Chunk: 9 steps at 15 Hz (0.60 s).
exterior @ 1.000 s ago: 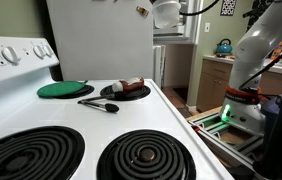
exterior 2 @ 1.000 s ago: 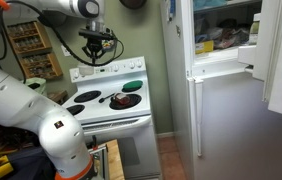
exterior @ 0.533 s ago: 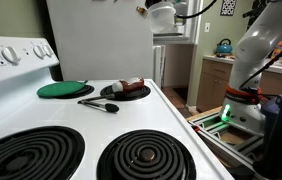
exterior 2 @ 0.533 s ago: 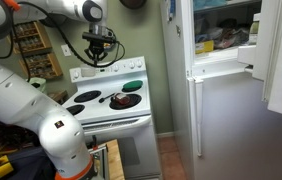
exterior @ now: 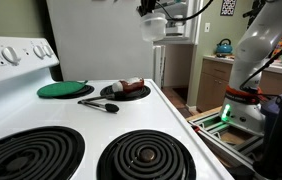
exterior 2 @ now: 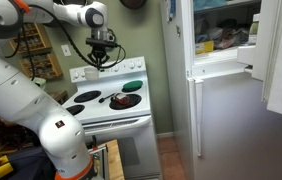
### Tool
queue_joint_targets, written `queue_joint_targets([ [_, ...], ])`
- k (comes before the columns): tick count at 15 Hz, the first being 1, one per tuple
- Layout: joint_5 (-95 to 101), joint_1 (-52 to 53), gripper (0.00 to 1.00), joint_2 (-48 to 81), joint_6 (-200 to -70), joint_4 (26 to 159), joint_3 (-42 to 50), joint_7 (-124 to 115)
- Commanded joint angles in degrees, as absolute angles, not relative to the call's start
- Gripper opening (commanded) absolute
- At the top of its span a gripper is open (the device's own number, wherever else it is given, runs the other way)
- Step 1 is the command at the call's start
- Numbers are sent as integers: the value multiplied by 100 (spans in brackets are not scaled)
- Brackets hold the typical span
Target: Open the top door of the refrigerator, pick up the clear lunch box and put it on the hob of the stove
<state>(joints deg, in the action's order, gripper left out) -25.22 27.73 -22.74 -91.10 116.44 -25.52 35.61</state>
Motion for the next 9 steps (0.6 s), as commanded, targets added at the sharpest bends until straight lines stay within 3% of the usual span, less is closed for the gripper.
queue_joint_targets([
  [1,-1958,2964,1,-1961,-9961,11907,-2871,3576],
  [9,-1692,3264,3,-1420,-10366,12100,-2931,3466],
])
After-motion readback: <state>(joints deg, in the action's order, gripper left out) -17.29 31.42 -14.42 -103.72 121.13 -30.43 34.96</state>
